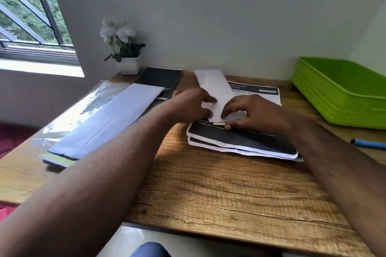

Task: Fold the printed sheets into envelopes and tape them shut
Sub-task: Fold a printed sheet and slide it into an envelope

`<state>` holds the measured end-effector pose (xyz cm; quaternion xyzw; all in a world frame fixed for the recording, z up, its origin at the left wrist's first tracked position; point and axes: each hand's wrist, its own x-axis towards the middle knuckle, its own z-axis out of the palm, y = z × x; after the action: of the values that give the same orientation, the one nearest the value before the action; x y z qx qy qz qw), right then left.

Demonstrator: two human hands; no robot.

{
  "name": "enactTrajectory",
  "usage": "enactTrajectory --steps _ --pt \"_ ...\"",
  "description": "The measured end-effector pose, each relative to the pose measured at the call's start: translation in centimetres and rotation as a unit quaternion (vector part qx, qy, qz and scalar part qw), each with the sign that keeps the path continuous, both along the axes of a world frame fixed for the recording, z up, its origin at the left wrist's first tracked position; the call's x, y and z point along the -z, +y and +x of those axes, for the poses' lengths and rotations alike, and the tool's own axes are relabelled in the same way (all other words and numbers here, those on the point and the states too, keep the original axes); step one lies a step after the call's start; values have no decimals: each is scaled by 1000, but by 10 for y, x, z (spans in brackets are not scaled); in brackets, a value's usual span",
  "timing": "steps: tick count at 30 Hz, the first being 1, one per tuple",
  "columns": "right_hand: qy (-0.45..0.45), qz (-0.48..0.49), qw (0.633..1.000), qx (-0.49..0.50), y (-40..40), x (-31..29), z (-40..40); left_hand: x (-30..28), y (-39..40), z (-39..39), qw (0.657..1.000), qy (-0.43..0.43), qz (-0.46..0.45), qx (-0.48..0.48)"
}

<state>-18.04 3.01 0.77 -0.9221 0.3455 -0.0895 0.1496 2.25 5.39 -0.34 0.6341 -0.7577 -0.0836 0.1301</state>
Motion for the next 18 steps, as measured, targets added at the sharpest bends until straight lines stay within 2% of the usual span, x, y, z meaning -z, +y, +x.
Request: enactTrajectory --steps 4,8,10,12,14,18 --pt "31 -8 999 4 -2 3 -1 1 0 -2 996 42 74 27" --pt "55 -20 998 22 -4 3 0 2 2 -5 999 41 24 25" --pt "101 -41 994 28 -4 4 0 3 3 -7 997 32 64 23" --pt "119 25 992 44 0 3 -1 4 4 -10 996 10 85 20" --pt "60 67 995 47 2 1 -3 3 4 -12 998 20 61 13" --pt "-126 9 989 72 -16 -13 6 7 4 -12 998 11 62 14"
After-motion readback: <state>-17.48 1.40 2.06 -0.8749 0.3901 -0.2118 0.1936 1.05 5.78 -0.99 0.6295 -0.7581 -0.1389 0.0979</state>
